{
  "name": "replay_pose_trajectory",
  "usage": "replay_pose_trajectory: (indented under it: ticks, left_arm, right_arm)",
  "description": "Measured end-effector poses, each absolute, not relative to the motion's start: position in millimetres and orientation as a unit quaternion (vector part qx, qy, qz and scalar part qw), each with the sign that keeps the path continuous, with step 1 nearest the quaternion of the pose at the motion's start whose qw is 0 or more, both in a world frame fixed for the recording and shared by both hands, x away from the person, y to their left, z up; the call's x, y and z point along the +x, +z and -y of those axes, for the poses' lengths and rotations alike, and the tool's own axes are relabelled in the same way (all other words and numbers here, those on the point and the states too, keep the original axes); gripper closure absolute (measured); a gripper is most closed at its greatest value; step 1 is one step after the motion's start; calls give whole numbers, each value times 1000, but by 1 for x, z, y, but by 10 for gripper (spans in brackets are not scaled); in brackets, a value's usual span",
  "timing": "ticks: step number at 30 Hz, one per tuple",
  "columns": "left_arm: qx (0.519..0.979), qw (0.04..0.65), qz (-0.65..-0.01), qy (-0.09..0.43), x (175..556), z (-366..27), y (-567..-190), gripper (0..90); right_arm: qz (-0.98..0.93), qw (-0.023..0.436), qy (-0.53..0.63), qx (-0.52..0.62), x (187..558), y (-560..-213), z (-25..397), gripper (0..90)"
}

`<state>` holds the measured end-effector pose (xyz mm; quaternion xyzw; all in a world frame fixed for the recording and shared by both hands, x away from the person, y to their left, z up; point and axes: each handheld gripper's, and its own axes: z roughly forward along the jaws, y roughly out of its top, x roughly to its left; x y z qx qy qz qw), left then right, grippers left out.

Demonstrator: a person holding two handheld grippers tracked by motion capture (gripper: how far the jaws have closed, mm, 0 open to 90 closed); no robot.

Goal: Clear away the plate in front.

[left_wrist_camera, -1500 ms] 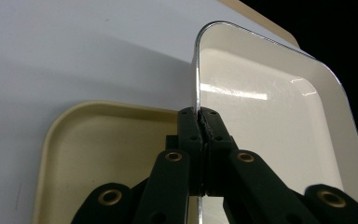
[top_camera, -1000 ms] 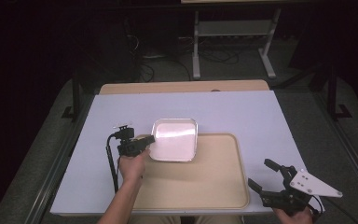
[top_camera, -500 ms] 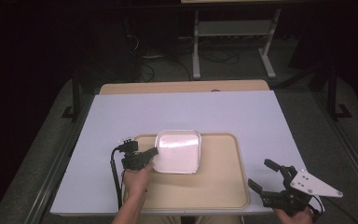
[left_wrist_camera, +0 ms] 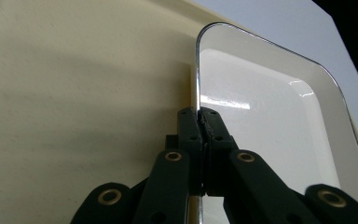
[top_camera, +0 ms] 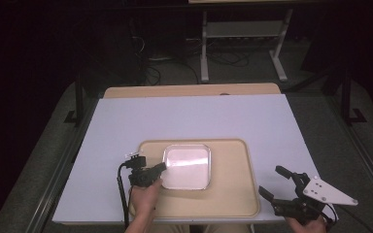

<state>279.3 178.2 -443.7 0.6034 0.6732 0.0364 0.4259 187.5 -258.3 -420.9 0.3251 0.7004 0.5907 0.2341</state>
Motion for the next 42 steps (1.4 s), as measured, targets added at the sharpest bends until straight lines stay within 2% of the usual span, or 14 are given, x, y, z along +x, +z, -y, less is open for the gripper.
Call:
replay_pose_trajectory:
  ticks: [9, 33, 42]
  left_arm:
    - [612, 405, -678, 45, 277, -174, -447, 885]
    - [584, 406, -699, 71, 261, -161, -448, 868]
    - [589, 403, -696, 77, 260, -159, -448, 867]
  right_arm:
    - [-704, 233, 590, 321, 188, -421, 257, 130]
    - [-705, 233, 588, 319, 186, -420, 255, 130]
    - [-706, 233, 587, 319, 186, -419, 255, 131]
